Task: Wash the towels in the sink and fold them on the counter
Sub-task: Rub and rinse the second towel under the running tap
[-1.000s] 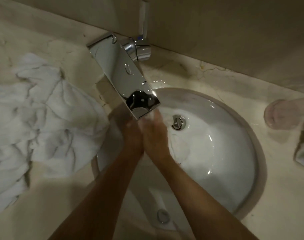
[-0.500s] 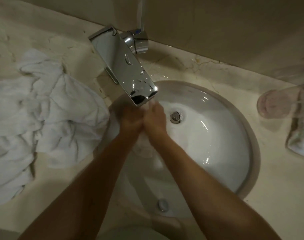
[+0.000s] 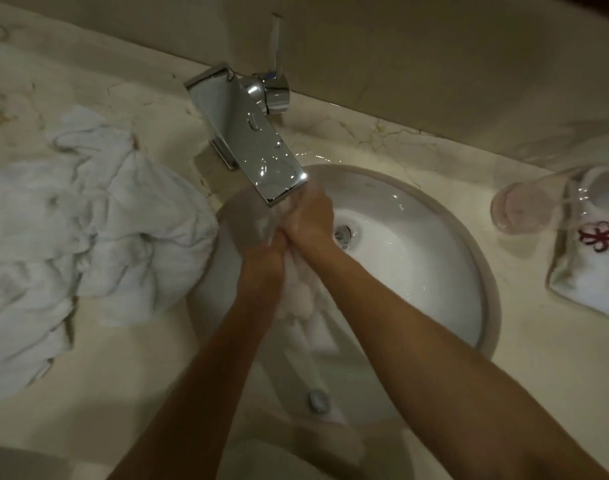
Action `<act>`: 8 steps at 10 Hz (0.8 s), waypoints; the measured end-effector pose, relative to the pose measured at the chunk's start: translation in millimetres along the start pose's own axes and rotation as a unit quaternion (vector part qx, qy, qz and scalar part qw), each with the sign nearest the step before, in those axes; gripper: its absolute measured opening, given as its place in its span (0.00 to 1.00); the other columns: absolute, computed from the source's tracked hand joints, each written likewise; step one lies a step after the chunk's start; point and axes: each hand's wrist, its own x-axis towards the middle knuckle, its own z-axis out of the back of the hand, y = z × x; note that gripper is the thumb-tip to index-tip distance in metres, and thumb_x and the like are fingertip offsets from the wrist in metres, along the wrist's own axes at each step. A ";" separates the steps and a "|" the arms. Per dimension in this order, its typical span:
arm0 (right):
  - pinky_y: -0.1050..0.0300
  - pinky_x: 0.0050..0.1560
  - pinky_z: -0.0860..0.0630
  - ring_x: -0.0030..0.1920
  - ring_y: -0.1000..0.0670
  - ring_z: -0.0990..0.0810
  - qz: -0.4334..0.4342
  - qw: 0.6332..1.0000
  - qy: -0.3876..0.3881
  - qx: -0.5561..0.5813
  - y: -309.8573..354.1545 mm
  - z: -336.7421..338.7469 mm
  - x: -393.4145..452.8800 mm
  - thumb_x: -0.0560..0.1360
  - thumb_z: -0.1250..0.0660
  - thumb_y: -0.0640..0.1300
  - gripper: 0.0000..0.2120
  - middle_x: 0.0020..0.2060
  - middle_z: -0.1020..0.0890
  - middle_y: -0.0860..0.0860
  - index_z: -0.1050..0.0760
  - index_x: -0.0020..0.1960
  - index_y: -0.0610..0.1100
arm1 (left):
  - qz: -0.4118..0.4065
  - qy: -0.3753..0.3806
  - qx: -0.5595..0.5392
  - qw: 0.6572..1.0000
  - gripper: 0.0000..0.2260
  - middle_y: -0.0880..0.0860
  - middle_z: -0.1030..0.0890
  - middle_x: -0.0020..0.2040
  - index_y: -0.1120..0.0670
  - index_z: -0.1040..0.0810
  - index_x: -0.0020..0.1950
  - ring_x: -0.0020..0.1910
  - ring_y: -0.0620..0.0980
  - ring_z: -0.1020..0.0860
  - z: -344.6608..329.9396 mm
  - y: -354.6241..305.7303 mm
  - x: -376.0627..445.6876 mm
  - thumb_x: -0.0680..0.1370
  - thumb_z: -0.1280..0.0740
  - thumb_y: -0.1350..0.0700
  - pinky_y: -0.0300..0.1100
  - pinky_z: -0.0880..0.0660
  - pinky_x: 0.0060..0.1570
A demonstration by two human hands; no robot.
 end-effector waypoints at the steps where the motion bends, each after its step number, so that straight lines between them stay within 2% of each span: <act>1: 0.47 0.62 0.26 0.63 0.39 0.23 -0.054 0.991 0.005 0.125 -19.7 9.0 21.1 0.83 0.42 0.47 0.16 0.61 0.20 0.41 0.25 0.67 0.42 | -0.066 -0.043 0.013 0.997 0.18 0.59 0.19 0.36 0.58 0.19 0.42 0.37 0.51 0.21 3.1 23.0 -14.3 0.79 0.35 0.43 0.46 0.25 0.42; 2: 0.48 0.49 0.21 0.55 0.40 0.18 -0.170 0.909 0.098 0.367 -55.6 40.1 9.9 0.84 0.41 0.49 0.14 0.53 0.17 0.43 0.23 0.62 0.43 | 0.091 0.011 -0.270 0.959 0.29 0.60 0.16 0.51 0.59 0.18 0.57 0.49 0.57 0.17 17.7 37.5 -15.9 0.69 0.27 0.37 0.49 0.21 0.50; 3: 0.47 0.45 0.18 0.57 0.40 0.18 -0.252 0.823 0.126 0.494 -106.5 69.7 -20.4 0.83 0.41 0.53 0.22 0.61 0.19 0.39 0.29 0.71 0.41 | 0.186 0.084 -0.391 0.898 0.20 0.63 0.16 0.45 0.67 0.18 0.54 0.38 0.55 0.16 33.5 40.6 -13.7 0.78 0.38 0.50 0.41 0.18 0.36; 4: 0.45 0.49 0.18 0.64 0.38 0.23 -0.284 0.792 0.149 0.519 -125.5 88.1 -46.1 0.79 0.39 0.54 0.31 0.70 0.26 0.36 0.35 0.76 0.38 | 0.228 0.131 -0.349 0.900 0.17 0.58 0.16 0.38 0.63 0.15 0.41 0.34 0.53 0.16 40.4 33.9 -22.0 0.76 0.39 0.54 0.40 0.20 0.35; 5: 0.43 0.61 0.22 0.64 0.37 0.22 -0.265 0.792 0.159 0.527 -111.1 86.2 -68.1 0.80 0.38 0.44 0.23 0.65 0.22 0.35 0.30 0.71 0.33 | 0.186 0.161 -0.352 0.903 0.15 0.61 0.16 0.44 0.60 0.14 0.46 0.39 0.54 0.17 42.6 16.3 -31.6 0.73 0.36 0.52 0.43 0.19 0.40; 6: 0.44 0.61 0.21 0.57 0.39 0.17 -0.164 0.825 0.150 0.519 -83.0 78.3 -80.0 0.79 0.36 0.37 0.16 0.57 0.18 0.36 0.24 0.65 0.32 | 0.044 0.032 -0.252 0.966 0.07 0.52 0.16 0.40 0.51 0.16 0.41 0.35 0.48 0.19 29.7 4.1 -34.1 0.77 0.32 0.54 0.40 0.21 0.35; 7: 0.48 0.53 0.19 0.49 0.46 0.16 -0.001 0.961 0.025 0.274 -80.6 55.1 -67.7 0.79 0.36 0.43 0.09 0.48 0.15 0.46 0.20 0.56 0.43 | -0.200 -0.149 0.086 0.965 0.05 0.44 0.17 0.46 0.49 0.22 0.51 0.43 0.44 0.21 12.2 12.9 -12.1 0.80 0.34 0.50 0.37 0.27 0.48; 8: 0.46 0.51 0.24 0.53 0.39 0.21 0.199 0.968 -0.065 -0.135 -122.5 12.5 -49.2 0.79 0.39 0.51 0.10 0.53 0.20 0.46 0.24 0.55 0.47 | -0.218 -0.101 0.364 0.900 0.22 0.61 0.19 0.56 0.58 0.27 0.69 0.52 0.64 0.21 -6.9 62.2 27.0 0.79 0.40 0.48 0.54 0.24 0.52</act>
